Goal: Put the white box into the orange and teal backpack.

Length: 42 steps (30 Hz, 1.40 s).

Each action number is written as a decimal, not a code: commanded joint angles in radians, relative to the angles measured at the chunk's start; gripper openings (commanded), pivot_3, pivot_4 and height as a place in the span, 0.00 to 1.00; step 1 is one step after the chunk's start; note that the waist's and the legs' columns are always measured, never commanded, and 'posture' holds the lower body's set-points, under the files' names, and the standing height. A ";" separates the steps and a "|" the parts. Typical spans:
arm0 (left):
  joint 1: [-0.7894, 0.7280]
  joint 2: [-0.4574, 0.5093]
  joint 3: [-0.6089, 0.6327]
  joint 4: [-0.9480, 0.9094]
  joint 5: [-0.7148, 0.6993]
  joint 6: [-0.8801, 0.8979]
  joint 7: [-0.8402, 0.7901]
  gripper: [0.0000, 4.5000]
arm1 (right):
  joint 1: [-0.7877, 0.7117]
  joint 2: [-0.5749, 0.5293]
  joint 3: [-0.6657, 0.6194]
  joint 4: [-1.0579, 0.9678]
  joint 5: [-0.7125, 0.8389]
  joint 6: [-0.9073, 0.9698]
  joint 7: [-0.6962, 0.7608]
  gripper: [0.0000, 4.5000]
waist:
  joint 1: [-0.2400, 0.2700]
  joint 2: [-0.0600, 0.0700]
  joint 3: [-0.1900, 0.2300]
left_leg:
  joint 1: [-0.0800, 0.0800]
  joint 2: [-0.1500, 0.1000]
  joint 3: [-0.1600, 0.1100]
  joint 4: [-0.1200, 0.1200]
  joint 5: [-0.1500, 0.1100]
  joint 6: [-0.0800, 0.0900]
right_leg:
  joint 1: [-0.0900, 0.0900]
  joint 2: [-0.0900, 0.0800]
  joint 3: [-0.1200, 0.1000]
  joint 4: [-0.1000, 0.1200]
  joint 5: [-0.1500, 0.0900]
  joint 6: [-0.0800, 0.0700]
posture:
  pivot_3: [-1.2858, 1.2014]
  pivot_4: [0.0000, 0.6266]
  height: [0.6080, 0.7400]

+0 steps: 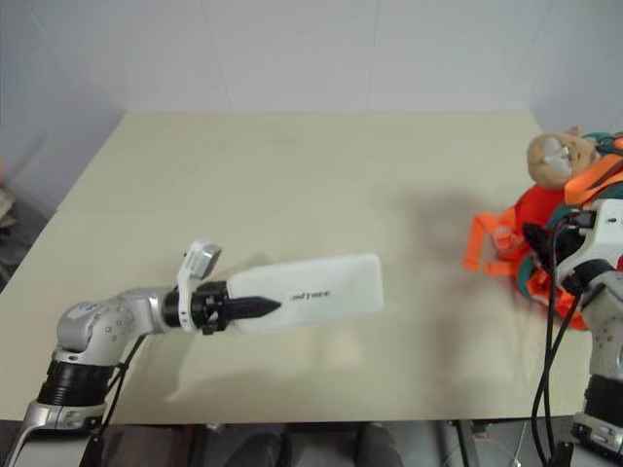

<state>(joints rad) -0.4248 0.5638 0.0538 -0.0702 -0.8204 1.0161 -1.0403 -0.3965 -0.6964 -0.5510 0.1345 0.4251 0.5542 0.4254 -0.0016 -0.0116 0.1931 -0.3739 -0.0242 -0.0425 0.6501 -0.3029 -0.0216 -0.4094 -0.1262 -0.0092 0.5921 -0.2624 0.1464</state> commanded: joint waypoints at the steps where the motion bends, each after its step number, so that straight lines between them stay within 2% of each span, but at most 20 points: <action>1: 0.010 0.003 0.040 -0.046 -0.034 -0.009 0.009 0.27 | -0.016 -0.001 0.009 -0.018 0.009 -0.040 0.015 0.27 | -0.001 0.000 0.000 | 0.000 0.000 0.000 0.000 0.001 -0.001 | 0.000 0.000 0.000 0.000 0.000 0.000 | 0.52 0.24 1.00; 3: 0.016 0.011 0.049 -0.050 -0.034 -0.011 0.011 0.27 | -0.015 -0.001 0.032 -0.044 0.036 -0.022 0.054 0.15 | -0.003 0.000 0.000 | 0.000 0.000 0.000 0.000 0.000 -0.001 | 0.000 0.000 0.000 0.000 0.000 0.000 | 0.52 0.24 1.00; 4: 0.018 0.015 0.053 -0.049 -0.033 -0.013 0.012 0.27 | -0.020 0.003 0.040 -0.062 0.059 -0.006 0.072 0.13 | -0.003 0.000 0.000 | 0.000 0.000 0.000 0.000 0.000 -0.001 | 0.000 0.000 0.000 0.000 0.000 0.000 | 0.52 0.24 1.00; 6: 0.020 0.028 0.062 -0.043 -0.027 -0.019 0.010 0.27 | -0.033 0.011 0.058 -0.111 0.122 0.033 0.121 0.13 | -0.005 0.000 0.000 | 0.001 0.000 0.001 0.000 0.000 0.000 | 0.000 0.000 0.001 0.000 0.000 0.000 | 0.52 0.24 1.00; 12: -0.006 0.088 0.085 0.039 0.015 -0.069 -0.010 0.27 | -0.134 0.026 0.153 -0.324 0.491 0.330 0.294 0.13 | -0.021 0.000 0.000 | 0.002 0.004 0.000 0.000 -0.001 0.001 | 0.000 0.005 0.002 0.000 0.001 -0.002 | 0.52 0.24 1.00; 17: -0.027 0.131 0.096 0.129 0.045 -0.112 -0.032 0.27 | -0.261 0.037 0.177 -0.372 0.858 0.586 0.268 0.13 | -0.027 0.000 0.000 | 0.002 0.009 -0.003 -0.002 -0.001 0.001 | -0.002 0.010 0.006 0.000 0.003 -0.005 | 0.52 0.24 1.00; 22: -0.031 0.176 0.130 0.192 0.051 -0.139 -0.060 0.27 | -0.259 -0.047 0.218 -0.372 1.209 0.734 0.215 0.13 | -0.017 0.000 0.000 | -0.002 0.010 -0.003 -0.002 -0.002 0.001 | -0.005 0.010 0.005 -0.003 0.003 -0.005 | 0.52 0.24 1.00; 26: 0.004 0.236 0.181 0.199 0.026 -0.124 -0.111 0.27 | -0.186 -0.197 0.258 -0.375 1.358 0.819 0.255 0.13 | 0.003 0.000 0.000 | -0.004 0.010 -0.003 -0.001 -0.004 0.000 | -0.007 0.009 0.005 -0.005 0.003 -0.005 | 0.52 0.24 1.00; 29: 0.051 0.285 0.232 0.172 -0.006 -0.095 -0.150 0.27 | -0.127 -0.311 0.259 -0.345 1.365 0.891 0.337 0.13 | 0.003 0.000 0.000 | -0.006 0.010 -0.002 -0.001 -0.006 0.001 | -0.008 0.009 0.005 -0.007 0.003 -0.005 | 0.52 0.24 1.00; 35: 0.126 0.315 0.288 0.111 -0.021 -0.107 -0.161 0.27 | -0.082 -0.452 0.284 -0.256 1.108 0.911 0.589 0.13 | 0.003 0.000 0.000 | -0.008 0.010 0.006 0.003 -0.010 0.007 | -0.010 0.009 0.005 -0.007 0.003 -0.005 | 0.52 0.24 1.00; 38: 0.128 0.277 0.319 0.058 -0.052 -0.107 -0.119 0.27 | -0.118 -0.438 0.337 -0.242 1.009 0.869 0.664 0.13 | 0.002 0.000 0.000 | -0.008 0.012 0.012 0.005 -0.010 0.007 | -0.010 0.010 0.004 -0.006 0.003 -0.005 | 0.52 0.24 1.00; 42: 0.101 0.232 0.384 -0.014 -0.140 -0.082 -0.056 0.27 | -0.134 -0.393 0.370 -0.277 0.973 0.850 0.703 0.13 | 0.002 0.000 0.000 | -0.007 0.013 0.012 0.008 -0.010 0.006 | -0.010 0.011 0.004 -0.005 0.003 -0.005 | 0.52 0.24 1.00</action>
<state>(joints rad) -0.2989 0.7977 0.3737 -0.0416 -0.8936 0.9270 -1.1179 -0.5185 -1.0948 -0.1722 -0.1135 1.3960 1.4162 1.0968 0.0006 -0.0118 0.1932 -0.3812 -0.0106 -0.0306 0.6586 -0.3133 -0.0162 -0.4195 -0.1154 -0.0047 0.5877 -0.2592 0.1414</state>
